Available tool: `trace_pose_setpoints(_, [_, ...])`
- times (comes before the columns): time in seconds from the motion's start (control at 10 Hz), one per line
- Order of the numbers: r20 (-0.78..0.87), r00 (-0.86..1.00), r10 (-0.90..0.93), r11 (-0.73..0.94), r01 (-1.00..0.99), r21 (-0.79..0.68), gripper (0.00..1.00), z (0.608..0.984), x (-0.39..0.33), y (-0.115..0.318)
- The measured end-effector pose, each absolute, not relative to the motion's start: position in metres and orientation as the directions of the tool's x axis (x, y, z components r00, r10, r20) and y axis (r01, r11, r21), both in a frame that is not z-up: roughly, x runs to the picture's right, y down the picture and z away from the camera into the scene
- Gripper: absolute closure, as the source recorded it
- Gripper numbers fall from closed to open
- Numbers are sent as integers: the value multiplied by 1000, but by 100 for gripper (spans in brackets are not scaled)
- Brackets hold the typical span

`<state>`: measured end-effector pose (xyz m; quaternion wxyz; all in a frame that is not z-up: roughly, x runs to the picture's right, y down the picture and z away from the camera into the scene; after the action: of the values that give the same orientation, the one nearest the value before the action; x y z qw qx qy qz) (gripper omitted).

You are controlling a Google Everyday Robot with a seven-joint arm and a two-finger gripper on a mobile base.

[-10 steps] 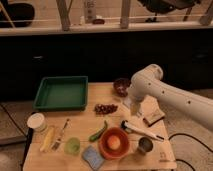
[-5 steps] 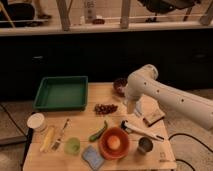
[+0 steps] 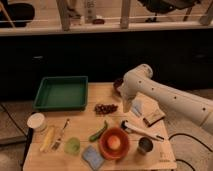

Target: Place grapes in plastic cup

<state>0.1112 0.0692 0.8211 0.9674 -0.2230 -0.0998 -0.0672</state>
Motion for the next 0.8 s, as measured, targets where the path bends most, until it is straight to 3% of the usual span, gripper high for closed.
trace_pose_setpoints(0.8, [275, 951, -139, 872, 249, -421, 20, 842, 87, 69])
